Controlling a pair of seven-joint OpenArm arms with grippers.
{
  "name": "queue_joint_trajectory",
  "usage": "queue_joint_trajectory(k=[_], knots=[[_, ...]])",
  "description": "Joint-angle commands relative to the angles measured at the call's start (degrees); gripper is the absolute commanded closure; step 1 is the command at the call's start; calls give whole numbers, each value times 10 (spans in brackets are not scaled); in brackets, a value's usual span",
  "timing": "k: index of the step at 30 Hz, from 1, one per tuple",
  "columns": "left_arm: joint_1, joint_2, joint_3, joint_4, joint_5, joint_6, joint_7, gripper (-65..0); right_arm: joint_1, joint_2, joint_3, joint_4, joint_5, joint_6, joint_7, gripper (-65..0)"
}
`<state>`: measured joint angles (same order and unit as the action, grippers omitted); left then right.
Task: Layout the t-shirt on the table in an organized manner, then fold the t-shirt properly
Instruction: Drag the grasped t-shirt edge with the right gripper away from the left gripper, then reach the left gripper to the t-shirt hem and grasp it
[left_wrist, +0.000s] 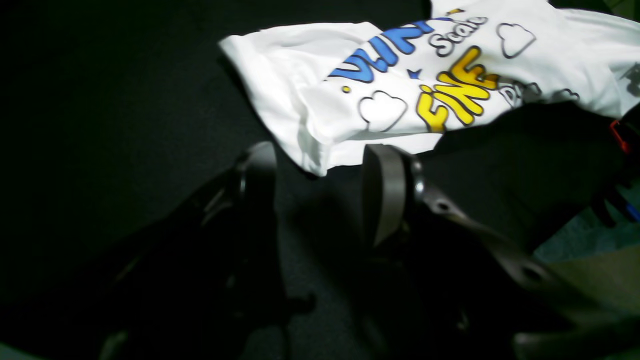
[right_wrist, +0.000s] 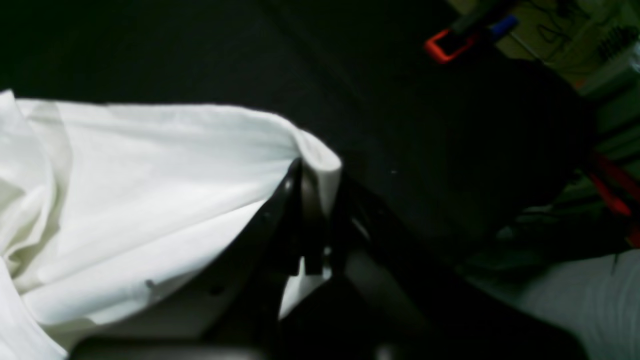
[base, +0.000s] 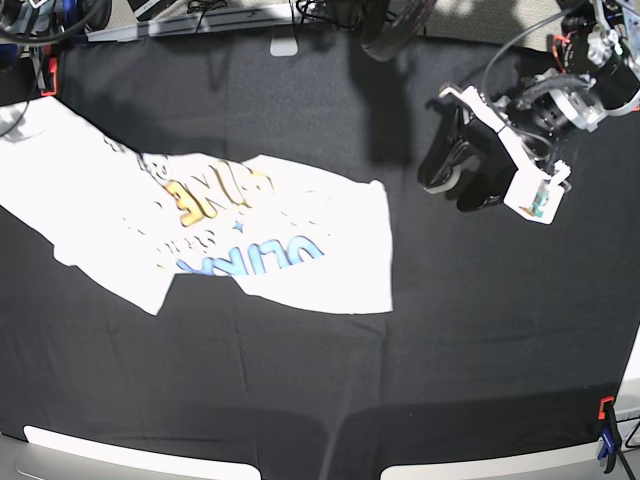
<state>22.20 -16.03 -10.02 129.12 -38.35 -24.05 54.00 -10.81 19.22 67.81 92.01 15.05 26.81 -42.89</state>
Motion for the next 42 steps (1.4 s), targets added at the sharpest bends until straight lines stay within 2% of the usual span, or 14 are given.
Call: queue_joint_trajectory(k=[1,6,7,10,11,13,18,23,27,30,32,34,37,42], knots=[[-3,-3,-1,10,-7,0,-14,-260,2,16,5,12,6,-2,17,0],[-3,-3,-1,10,-7,0,-15,-260,2,16,4,12,49,-2,-8,0],[-4,-3,-1,7,-6,0,-23,-260,2,16,3,12,53,-1,-9,-28],[-12,-3,-1,-12,8,0,-37,-260,2,16,-1,12,57,4,-8,-177],[-17,-3,-1,-24,7,1,-37,-260,2,16,-3,12,64,12,-9,-201],[-30,-2,0,-56,-11,5,-37,-260,2,16,-4,12,91,37,-14,-204],[-67,22,0,-151,-64,2,-16,-260,2,16,-4,13,189,131,-25,-204],[-97,53,0,-209,-87,-16,-13,-260,2,16,-4,13,285,132,-53,-204],[-123,78,0,-238,-88,-17,-8,-260,3,16,-4,13,367,132,-100,-204],[-137,102,0,-255,-90,-18,29,-260,3,16,-8,13,445,132,-144,-204],[-138,120,0,-265,-99,-36,53,-260,5,16,-18,13,480,132,-172,-204],[-138,138,0,-278,-97,-59,64,-260,9,16,-38,13,486,132,-186,-204],[-138,151,0,-300,-92,-62,54,-260,20,16,-83,13,478,132,-198,-204],[-138,152,0,-322,-27,-62,1,-260,63,16,-176,12,411,132,-191,-204]])
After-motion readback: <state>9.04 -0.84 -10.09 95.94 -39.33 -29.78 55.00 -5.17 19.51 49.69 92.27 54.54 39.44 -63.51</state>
